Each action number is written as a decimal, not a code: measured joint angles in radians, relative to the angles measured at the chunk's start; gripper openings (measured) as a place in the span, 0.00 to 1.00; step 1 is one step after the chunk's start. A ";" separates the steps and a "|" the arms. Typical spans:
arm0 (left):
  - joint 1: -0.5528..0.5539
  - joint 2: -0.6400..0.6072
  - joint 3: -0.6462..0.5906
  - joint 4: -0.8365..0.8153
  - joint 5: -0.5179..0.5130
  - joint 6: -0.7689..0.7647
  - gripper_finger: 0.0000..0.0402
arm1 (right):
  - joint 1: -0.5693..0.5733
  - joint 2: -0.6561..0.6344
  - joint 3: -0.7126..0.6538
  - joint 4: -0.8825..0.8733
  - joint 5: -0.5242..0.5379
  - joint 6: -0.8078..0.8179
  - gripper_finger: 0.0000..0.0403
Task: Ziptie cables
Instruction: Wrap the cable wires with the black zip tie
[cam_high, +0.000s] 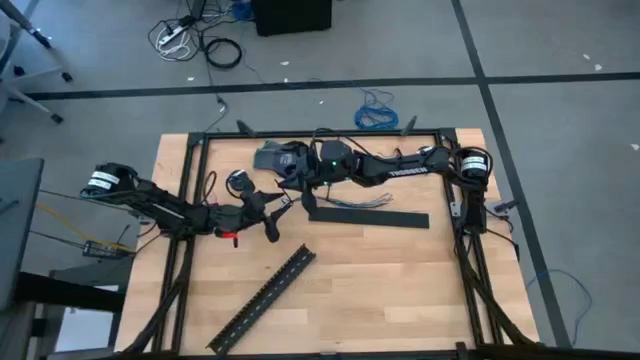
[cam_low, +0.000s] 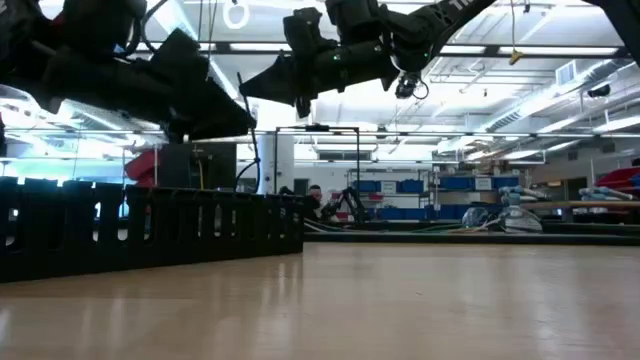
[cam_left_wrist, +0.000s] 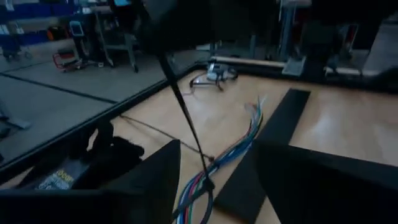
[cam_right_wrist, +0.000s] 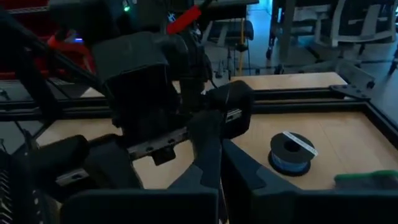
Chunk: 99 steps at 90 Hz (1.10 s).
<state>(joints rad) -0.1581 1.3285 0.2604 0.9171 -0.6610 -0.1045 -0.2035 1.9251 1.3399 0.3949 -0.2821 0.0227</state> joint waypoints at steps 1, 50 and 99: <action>0.001 0.000 0.000 -0.002 0.000 0.000 0.48 | 0.000 0.000 0.000 0.002 0.000 0.000 0.00; 0.048 0.037 0.001 0.030 0.000 -0.060 0.39 | 0.001 0.001 -0.001 0.042 0.060 0.022 0.00; 0.048 0.154 0.048 0.094 -0.051 -0.002 0.24 | -0.004 0.001 -0.001 0.052 0.063 0.027 0.00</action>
<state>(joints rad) -0.1104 1.4822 0.3084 1.0110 -0.7120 -0.1065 -0.2077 1.9263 1.3392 0.4465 -0.2195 0.0502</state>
